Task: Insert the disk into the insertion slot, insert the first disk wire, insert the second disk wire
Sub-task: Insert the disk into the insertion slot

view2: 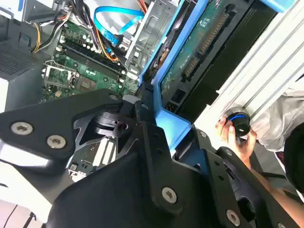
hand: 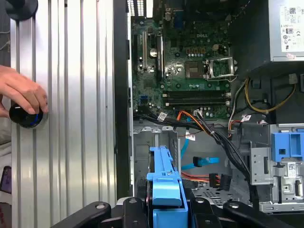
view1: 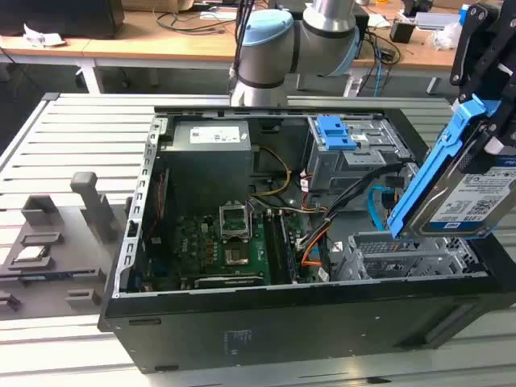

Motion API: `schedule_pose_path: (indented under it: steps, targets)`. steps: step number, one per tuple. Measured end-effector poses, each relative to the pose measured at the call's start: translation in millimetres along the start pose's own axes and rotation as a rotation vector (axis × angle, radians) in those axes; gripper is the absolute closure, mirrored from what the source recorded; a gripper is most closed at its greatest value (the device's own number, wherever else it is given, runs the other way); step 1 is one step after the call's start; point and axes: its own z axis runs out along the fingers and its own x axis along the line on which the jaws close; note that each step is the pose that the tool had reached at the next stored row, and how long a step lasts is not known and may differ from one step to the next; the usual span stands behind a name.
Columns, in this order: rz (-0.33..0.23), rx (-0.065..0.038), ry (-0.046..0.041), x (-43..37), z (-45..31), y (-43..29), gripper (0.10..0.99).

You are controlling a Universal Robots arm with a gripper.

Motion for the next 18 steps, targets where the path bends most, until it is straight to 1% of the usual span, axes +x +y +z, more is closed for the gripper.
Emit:
schedule_pose_path:
  steps: [2, 4, 5, 7, 9, 10, 12, 14, 15, 18]
  targets:
    - [0.000, 0.000, 0.0000, -0.4, 0.7, 6.8, 0.714]
    - [0.000, 0.000, 0.0001, -0.7, 1.0, 9.3, 0.714]
    - [0.000, 0.000, 0.0000, -1.1, 2.0, 12.4, 0.714]
    - [0.000, 0.000, 0.0000, -2.2, 5.7, 14.1, 0.714]
    - [0.000, 0.000, 0.0004, -3.1, 12.8, 14.2, 0.714]
    - [0.000, 0.000, 0.0006, -4.3, 18.7, 14.4, 0.714]
    - [0.000, 0.000, 0.0006, -11.6, 29.3, 14.6, 0.714]
    - [0.000, 0.000, 0.0007, -14.0, 35.5, 14.9, 0.714]
    - [0.000, 0.000, 0.0009, -14.9, 39.9, 15.6, 0.714]
    - [0.000, 0.000, 0.0016, -16.6, 44.9, 15.8, 0.714]
